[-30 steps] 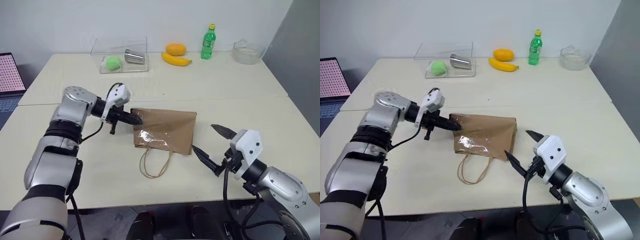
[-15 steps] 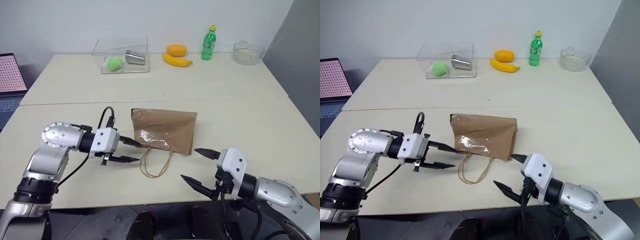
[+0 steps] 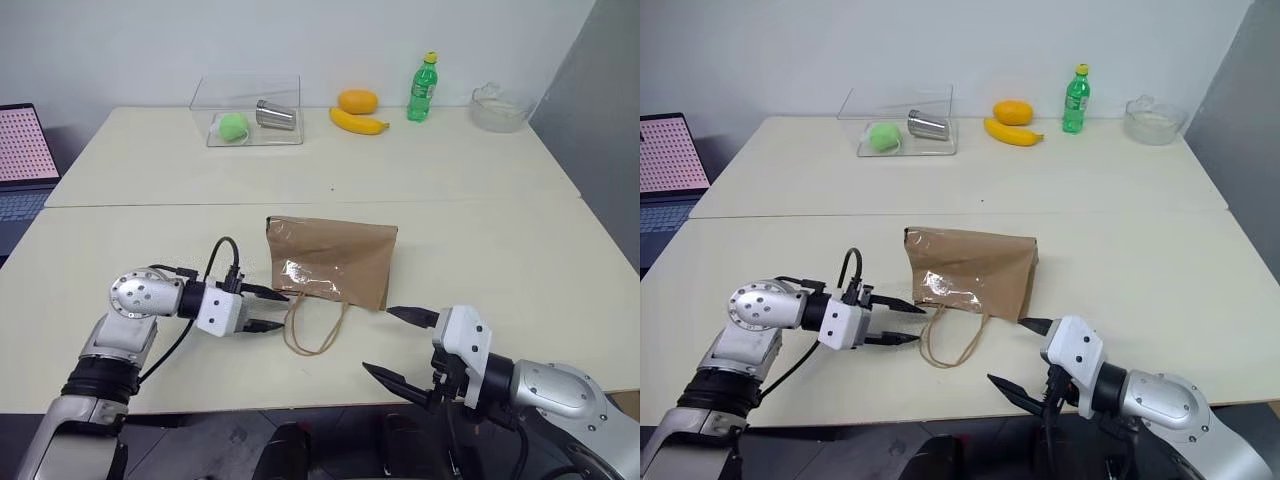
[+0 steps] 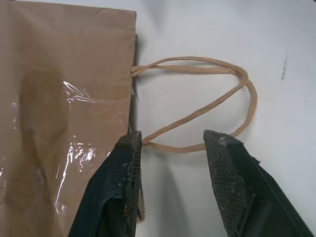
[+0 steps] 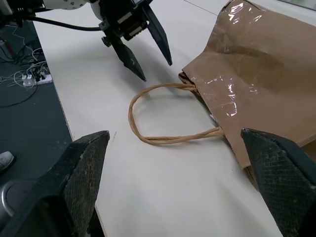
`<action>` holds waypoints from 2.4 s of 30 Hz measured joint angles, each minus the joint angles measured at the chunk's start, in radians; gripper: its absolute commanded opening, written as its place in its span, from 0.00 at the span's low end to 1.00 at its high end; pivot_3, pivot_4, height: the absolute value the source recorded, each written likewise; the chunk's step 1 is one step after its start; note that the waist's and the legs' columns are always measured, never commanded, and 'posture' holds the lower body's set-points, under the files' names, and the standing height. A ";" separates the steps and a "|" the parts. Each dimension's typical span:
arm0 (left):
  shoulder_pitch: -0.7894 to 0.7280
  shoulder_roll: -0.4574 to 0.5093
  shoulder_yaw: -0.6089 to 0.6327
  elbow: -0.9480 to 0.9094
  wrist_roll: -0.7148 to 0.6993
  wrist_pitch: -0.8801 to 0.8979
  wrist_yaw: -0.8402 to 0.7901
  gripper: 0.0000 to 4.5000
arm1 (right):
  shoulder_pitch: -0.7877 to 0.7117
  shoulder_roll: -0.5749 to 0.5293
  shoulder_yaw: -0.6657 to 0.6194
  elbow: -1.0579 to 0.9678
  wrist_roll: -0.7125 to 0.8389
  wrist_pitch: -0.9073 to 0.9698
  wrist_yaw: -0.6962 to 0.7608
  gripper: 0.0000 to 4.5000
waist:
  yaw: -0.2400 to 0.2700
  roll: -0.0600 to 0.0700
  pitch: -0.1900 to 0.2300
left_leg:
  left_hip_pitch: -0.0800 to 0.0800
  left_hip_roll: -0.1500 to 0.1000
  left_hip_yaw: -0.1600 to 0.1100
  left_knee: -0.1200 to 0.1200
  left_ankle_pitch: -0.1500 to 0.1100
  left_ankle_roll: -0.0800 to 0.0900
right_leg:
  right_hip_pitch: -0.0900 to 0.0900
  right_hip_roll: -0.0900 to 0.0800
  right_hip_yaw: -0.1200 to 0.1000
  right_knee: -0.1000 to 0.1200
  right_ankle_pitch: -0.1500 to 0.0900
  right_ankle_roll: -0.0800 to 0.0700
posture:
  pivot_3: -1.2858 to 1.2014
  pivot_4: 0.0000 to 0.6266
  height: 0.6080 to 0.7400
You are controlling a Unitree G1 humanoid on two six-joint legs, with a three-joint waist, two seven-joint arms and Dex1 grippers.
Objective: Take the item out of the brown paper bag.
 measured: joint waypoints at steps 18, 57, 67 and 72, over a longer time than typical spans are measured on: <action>-0.063 -0.127 -0.130 0.074 0.017 -0.017 0.079 0.00 | -0.076 -0.025 0.001 -0.002 0.039 0.107 -0.024 1.00 | 0.000 0.000 0.000 | 0.000 0.000 -0.001 0.000 0.000 0.000 | 0.001 0.000 -0.001 0.000 0.000 0.000 | 0.52 0.24 1.00; -0.251 -0.192 -0.075 -0.204 -0.192 0.793 0.167 0.00 | -0.535 0.071 0.531 0.509 -0.467 -0.192 0.173 0.02 | -0.014 0.000 0.000 | 0.004 -0.001 -0.003 0.000 0.000 0.000 | 0.005 0.000 -0.002 -0.001 0.000 0.000 | 0.52 0.24 1.00; -0.354 -0.234 -0.054 -0.133 -0.185 0.787 0.208 0.00 | -0.495 0.071 0.493 0.524 -0.504 -0.213 0.192 0.00 | -0.014 0.000 0.000 | 0.004 -0.001 -0.003 0.000 0.000 0.000 | 0.005 0.000 -0.002 -0.001 0.000 0.000 | 0.52 0.24 1.00; -0.354 -0.239 -0.054 -0.130 -0.184 0.787 0.210 0.00 | -0.430 0.079 0.381 0.421 -0.452 -0.214 0.192 0.09 | -0.013 0.000 0.000 | 0.003 -0.001 -0.004 0.000 0.000 0.000 | 0.005 0.000 -0.002 -0.001 0.000 0.000 | 0.52 0.24 1.00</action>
